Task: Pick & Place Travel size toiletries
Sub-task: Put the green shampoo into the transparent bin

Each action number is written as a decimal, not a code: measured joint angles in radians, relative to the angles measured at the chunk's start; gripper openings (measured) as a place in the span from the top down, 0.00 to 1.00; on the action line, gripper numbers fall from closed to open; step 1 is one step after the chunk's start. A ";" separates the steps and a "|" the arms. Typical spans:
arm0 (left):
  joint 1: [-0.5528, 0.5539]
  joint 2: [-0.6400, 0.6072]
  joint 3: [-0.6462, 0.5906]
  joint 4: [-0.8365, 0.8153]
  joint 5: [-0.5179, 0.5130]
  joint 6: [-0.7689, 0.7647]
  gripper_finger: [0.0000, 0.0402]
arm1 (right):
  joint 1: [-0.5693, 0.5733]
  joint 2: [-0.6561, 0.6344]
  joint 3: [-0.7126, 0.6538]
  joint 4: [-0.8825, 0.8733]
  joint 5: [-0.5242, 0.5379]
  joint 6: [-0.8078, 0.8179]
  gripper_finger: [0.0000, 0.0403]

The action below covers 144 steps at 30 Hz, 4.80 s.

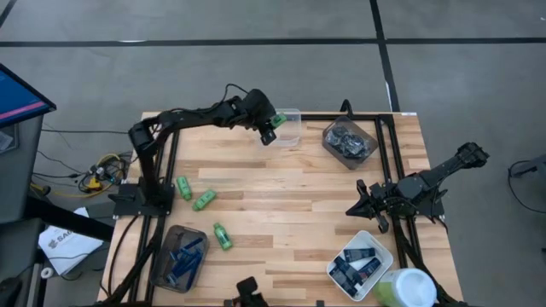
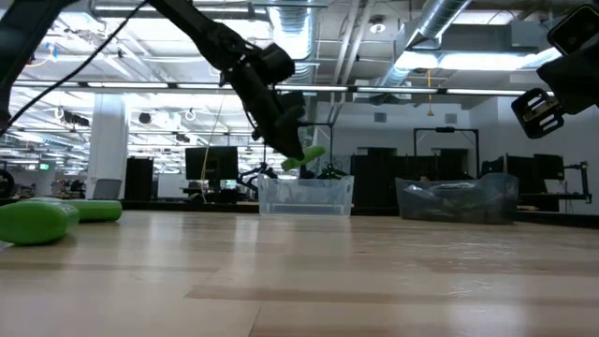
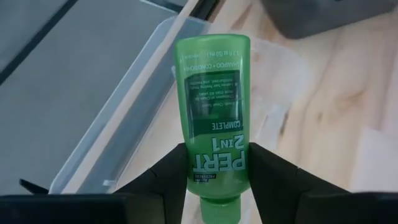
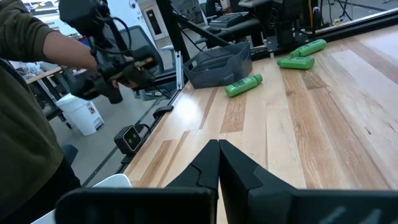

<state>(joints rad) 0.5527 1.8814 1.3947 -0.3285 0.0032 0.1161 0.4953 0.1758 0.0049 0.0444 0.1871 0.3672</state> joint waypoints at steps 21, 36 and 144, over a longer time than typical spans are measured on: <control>0.015 0.113 0.008 0.009 -0.021 -0.046 0.50 | 0.000 0.000 0.000 0.000 0.000 0.000 1.00; -0.249 -0.340 -0.052 -0.406 0.161 0.171 0.44 | 0.000 0.000 0.000 0.000 0.000 0.000 1.00; -0.669 -0.315 -0.546 -0.560 0.328 0.665 0.40 | 0.000 0.000 0.000 0.000 0.000 0.000 1.00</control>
<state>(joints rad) -0.1162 1.5661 0.8486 -0.8884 0.3309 0.7816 0.4950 0.1757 0.0048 0.0447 0.1870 0.3671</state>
